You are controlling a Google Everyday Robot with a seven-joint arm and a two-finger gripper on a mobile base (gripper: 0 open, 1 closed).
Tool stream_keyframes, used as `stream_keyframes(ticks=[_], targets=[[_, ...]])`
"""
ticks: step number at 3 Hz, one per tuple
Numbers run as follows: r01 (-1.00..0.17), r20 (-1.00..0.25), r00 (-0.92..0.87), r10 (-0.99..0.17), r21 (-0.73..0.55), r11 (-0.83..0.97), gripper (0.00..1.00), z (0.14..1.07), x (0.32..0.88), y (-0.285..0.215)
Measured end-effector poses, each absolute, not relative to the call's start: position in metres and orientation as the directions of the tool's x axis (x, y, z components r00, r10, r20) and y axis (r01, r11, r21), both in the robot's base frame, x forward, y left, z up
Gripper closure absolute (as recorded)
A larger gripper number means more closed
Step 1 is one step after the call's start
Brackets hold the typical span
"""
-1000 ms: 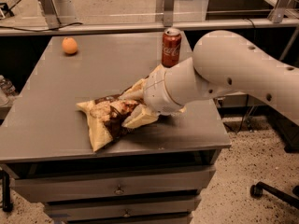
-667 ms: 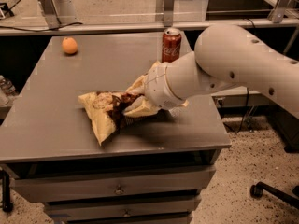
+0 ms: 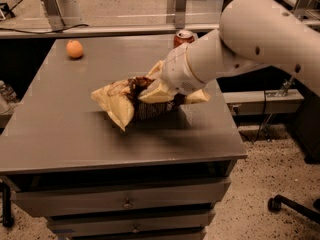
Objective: Pick brown chip bag
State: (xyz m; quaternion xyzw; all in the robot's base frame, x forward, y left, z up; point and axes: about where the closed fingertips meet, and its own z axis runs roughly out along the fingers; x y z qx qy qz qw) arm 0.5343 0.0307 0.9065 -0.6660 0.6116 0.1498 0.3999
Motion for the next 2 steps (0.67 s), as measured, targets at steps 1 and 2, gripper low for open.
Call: stream_keyframes(ticks=[1, 2], targets=[[-0.952, -0.752, 0.118, -0.649, -0.271, 0.142, 1.00, 0.946, 0.555, 0.013], [-0.957, -0.823, 0.033, -0.567, -0.189, 0.219, 1.00, 1.004, 0.572, -0.016]])
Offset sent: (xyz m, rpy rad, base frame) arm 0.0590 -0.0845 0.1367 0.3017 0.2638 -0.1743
